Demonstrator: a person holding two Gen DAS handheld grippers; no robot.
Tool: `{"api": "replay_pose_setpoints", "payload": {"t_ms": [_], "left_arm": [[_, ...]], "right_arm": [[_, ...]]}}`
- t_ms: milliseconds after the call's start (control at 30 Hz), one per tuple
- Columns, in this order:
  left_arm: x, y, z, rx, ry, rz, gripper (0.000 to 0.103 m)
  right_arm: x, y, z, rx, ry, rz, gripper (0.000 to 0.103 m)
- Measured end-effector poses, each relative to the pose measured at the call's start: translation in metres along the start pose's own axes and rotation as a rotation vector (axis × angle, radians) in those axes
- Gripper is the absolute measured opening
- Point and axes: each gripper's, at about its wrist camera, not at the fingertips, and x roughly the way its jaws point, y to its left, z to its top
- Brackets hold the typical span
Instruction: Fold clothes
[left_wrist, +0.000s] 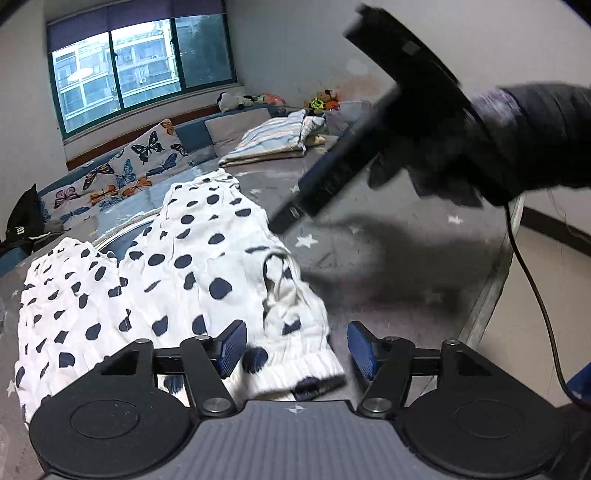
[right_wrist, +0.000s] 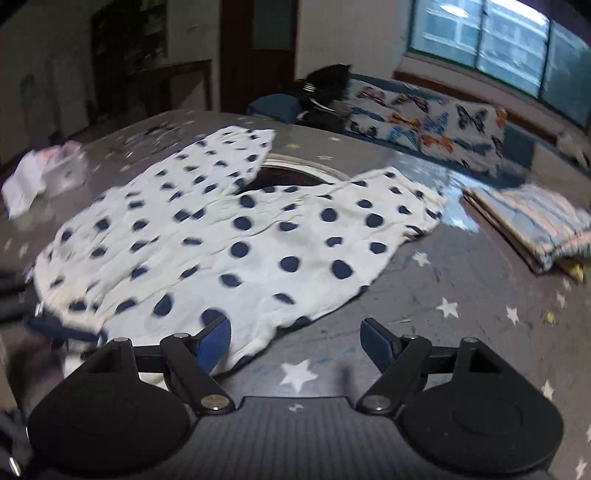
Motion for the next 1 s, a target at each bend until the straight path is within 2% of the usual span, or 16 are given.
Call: {"api": "replay_pose_setpoints", "payload": {"t_ms": [333,433,467,500,533,633,900,1000], "left_arm": [[0.007,-0.012,-0.007,0.073,-0.010,0.043,0.060],[0.007,-0.013,-0.008,0.083,-0.014,0.029,0.054],[0.007,-0.013,-0.008,0.085,-0.012,0.019,0.044],[0.007,-0.013,-0.007,0.087,-0.010,0.011,0.039],[0.008,-0.013,-0.007,0.086,-0.008,0.005,0.038],[0.009,-0.008,-0.005,0.071,0.001,-0.010,0.036],[0.008,0.011,0.002,-0.030,0.003,-0.065,0.014],[0.008,0.019,0.005,-0.081,0.007,-0.079,0.014]], "right_arm": [[0.019,-0.042,0.015,0.176,0.002,0.006,0.078],[0.027,-0.054,0.021,0.223,0.000,0.003,0.075],[0.029,-0.058,0.023,0.236,-0.002,0.001,0.074],[0.031,-0.061,0.025,0.246,-0.005,-0.002,0.073],[0.034,-0.064,0.027,0.257,-0.008,-0.006,0.070],[0.043,-0.075,0.036,0.298,-0.019,-0.008,0.066],[0.081,-0.106,0.066,0.355,-0.038,-0.091,0.055],[0.099,-0.117,0.076,0.372,-0.036,-0.117,0.053]]}}
